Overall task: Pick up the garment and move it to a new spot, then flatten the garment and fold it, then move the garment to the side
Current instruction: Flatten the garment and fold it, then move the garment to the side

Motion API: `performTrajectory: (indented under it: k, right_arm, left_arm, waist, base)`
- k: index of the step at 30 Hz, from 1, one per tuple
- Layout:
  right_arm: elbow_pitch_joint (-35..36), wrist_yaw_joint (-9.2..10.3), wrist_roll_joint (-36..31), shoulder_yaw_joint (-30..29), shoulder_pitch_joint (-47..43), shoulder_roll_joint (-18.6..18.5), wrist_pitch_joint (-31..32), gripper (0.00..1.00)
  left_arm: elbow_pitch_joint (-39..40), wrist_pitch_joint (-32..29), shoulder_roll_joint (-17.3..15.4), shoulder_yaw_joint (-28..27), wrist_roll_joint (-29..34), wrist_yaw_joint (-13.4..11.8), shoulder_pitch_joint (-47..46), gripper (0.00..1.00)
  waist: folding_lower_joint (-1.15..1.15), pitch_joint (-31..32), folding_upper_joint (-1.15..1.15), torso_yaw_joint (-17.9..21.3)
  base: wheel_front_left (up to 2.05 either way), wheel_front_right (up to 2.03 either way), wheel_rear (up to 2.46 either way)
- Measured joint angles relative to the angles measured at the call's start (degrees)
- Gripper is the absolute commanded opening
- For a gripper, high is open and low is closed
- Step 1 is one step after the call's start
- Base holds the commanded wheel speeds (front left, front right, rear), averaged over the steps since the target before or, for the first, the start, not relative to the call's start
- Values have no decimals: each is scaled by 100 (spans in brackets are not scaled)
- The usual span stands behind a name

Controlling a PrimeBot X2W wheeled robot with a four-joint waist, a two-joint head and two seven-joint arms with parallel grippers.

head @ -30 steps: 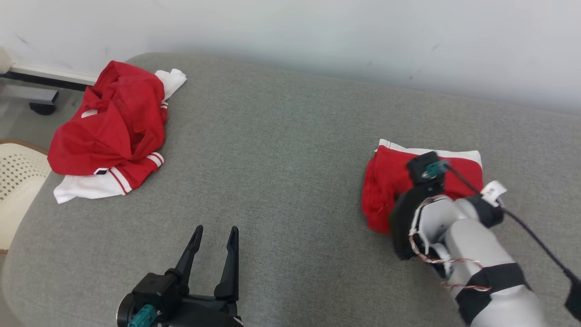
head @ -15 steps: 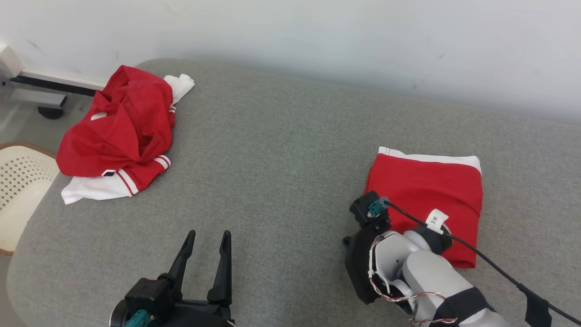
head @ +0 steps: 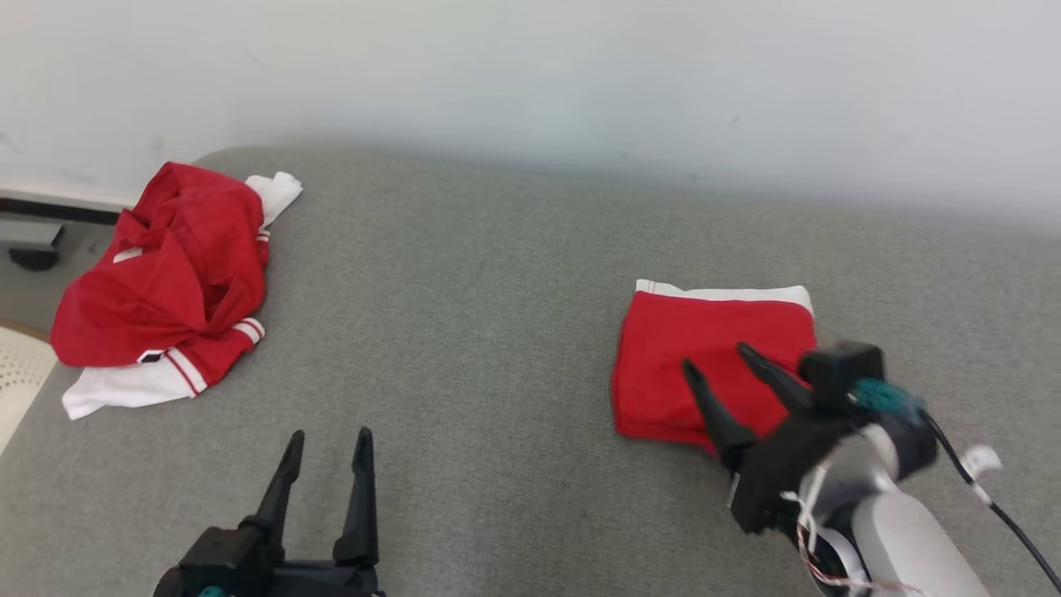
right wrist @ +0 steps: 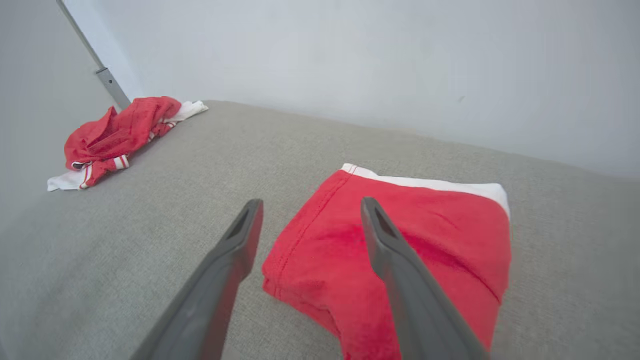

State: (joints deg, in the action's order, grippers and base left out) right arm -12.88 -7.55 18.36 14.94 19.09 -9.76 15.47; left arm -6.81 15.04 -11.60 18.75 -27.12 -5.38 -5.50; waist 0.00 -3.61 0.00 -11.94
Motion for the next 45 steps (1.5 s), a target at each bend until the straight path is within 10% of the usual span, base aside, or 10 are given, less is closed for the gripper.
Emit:
performTrajectory:
  k: [15,45]
  right_arm:
    - [1099,0,-459,-1579,-1923,584,-1611,100]
    - [215,0,-556,-1940,-2113,682,-1756,100]
  left_arm:
    - [272,0,80,-947,621,447,688,100]
    - [-302,0,552,-1528,1203,1201,956,100]
  waist:
    - [0,439,0,577]
    - [0,576,0,770]
  base:
    - [0,0,0]
    - [0,0,0]
